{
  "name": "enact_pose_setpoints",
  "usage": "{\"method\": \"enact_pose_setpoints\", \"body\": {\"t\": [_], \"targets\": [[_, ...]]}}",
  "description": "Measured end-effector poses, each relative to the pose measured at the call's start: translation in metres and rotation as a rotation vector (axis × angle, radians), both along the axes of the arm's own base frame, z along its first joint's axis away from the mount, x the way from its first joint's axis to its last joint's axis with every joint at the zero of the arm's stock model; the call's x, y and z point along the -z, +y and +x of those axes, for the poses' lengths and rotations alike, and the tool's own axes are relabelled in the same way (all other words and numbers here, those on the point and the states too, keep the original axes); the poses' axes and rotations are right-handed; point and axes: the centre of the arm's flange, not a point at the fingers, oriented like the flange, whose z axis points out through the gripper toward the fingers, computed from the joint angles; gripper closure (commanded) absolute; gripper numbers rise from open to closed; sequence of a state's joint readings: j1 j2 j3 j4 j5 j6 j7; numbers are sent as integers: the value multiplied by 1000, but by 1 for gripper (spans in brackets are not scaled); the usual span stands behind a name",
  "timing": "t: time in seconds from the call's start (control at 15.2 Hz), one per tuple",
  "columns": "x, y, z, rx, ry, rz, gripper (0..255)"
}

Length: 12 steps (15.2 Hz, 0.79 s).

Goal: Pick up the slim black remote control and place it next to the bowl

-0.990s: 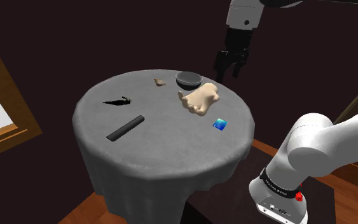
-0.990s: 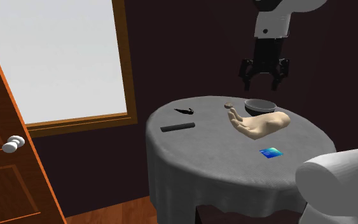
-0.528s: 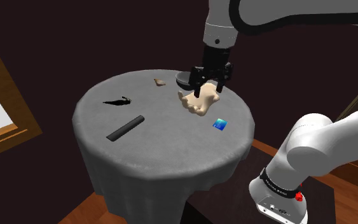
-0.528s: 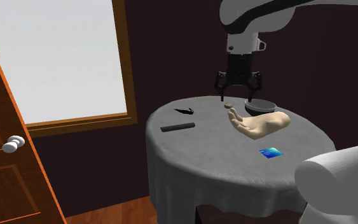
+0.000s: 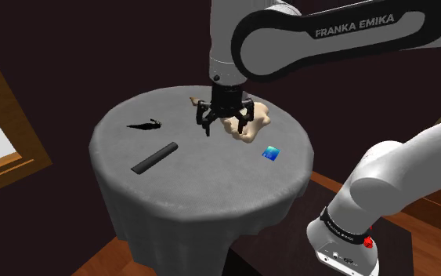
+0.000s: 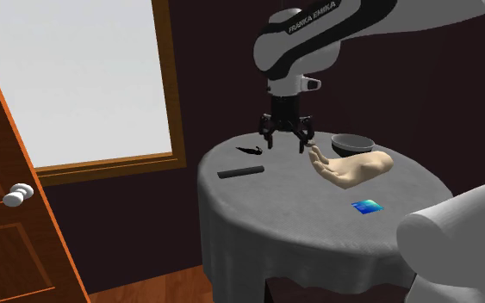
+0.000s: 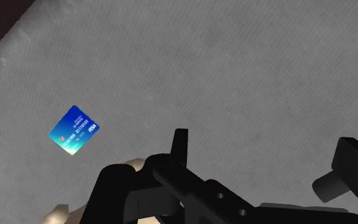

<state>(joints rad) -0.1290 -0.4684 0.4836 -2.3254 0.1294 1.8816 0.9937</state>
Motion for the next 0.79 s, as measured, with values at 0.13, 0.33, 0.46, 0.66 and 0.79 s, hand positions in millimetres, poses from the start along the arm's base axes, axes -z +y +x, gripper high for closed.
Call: {"method": "enact_pose_setpoints", "body": {"t": [0.13, 0.33, 0.46, 0.66, 0.79], "targets": [[11, 22, 18, 67, -10, -13, 0], [34, 42, 46, 174, -23, -31, 0], [49, 56, 65, 241, -31, -43, 0], [64, 75, 99, 348, -44, -60, 0], [80, 83, 121, 417, -52, -71, 0]]}}
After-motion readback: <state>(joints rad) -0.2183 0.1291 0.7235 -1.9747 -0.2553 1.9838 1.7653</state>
